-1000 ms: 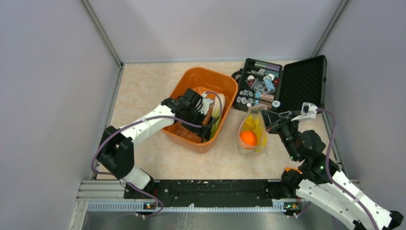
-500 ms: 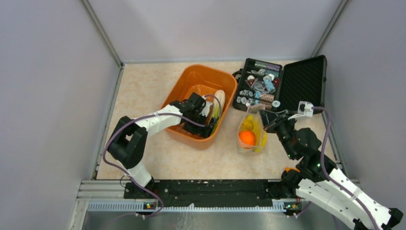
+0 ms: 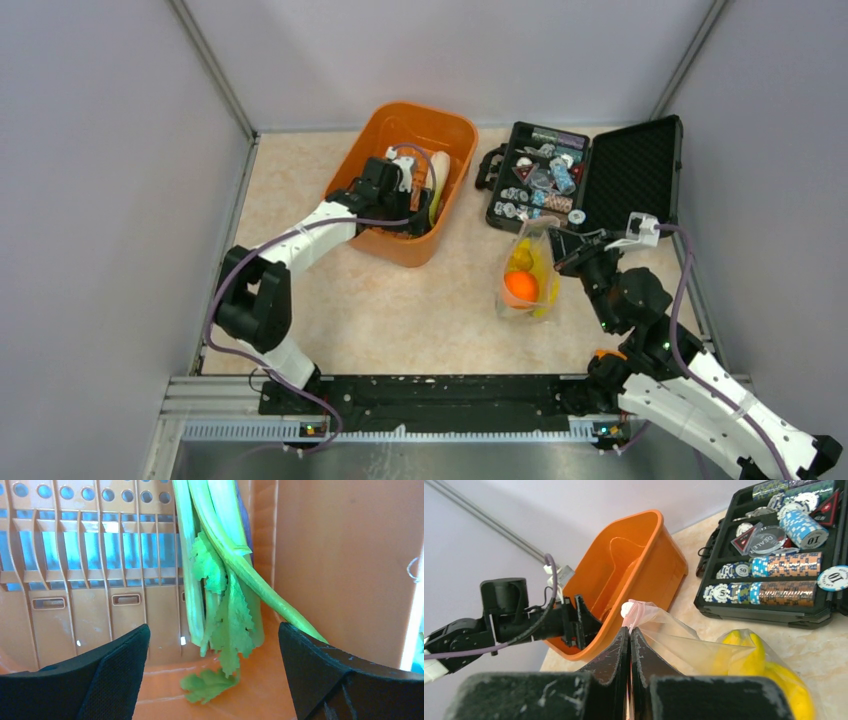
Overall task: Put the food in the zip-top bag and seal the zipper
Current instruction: Move the bin to the center of the board.
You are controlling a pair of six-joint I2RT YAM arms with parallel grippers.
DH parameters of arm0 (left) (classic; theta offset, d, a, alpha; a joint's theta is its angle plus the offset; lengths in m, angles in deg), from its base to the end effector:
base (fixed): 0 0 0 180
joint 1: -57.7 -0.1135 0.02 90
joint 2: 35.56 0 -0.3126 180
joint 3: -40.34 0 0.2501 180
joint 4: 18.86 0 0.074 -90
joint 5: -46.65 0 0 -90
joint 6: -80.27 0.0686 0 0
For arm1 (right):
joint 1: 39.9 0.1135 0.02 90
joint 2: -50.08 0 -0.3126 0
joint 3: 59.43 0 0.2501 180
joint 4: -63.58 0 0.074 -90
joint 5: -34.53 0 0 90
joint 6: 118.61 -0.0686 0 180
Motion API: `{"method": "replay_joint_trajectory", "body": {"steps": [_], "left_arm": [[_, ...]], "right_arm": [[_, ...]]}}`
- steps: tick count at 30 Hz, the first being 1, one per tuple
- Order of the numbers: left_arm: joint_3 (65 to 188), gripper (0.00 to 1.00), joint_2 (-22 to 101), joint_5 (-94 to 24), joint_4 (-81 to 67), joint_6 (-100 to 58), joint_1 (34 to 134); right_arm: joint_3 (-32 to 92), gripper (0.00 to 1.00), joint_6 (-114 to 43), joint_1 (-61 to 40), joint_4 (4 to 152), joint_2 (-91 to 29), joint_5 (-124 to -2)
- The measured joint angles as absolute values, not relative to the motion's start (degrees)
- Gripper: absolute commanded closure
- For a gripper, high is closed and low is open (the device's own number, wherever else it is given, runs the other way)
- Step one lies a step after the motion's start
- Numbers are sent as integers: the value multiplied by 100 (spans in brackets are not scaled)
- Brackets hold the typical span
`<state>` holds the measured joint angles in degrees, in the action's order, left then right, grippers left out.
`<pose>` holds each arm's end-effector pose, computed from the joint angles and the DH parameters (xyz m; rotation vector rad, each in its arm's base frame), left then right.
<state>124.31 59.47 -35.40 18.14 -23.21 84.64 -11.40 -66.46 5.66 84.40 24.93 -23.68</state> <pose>0.3414 -0.1841 0.2713 0.3530 2.4326 -0.4856 0.0956 0.0459 0.3483 0.3457 1.5478 0.7256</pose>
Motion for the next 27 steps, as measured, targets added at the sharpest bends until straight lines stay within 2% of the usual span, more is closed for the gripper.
{"method": "replay_joint_trajectory", "body": {"steps": [7,11,16,19,22,27], "left_arm": [[11884,13,5706,-2996,1475,-2349,8460],[11399,12,5555,-2412,1405,-2325,8685],[10632,10,4727,-1997,1527,-2338,9741],[10359,4,3995,-1584,1779,-2419,10283],[10343,1,3315,-1698,2076,-2483,10270],[10415,1,2307,-2661,2159,-2509,10091]], "right_arm": [[-1140,100,-6475,566,8435,2406,-2211],[-1138,100,-6427,566,8442,2308,-2213],[-1138,100,-6420,566,8459,2312,-2213],[-1138,100,-6418,566,8514,2340,-2202],[-1138,100,-6399,566,8567,2345,-2093],[-1140,100,-6018,566,8525,2345,-1728]]}}
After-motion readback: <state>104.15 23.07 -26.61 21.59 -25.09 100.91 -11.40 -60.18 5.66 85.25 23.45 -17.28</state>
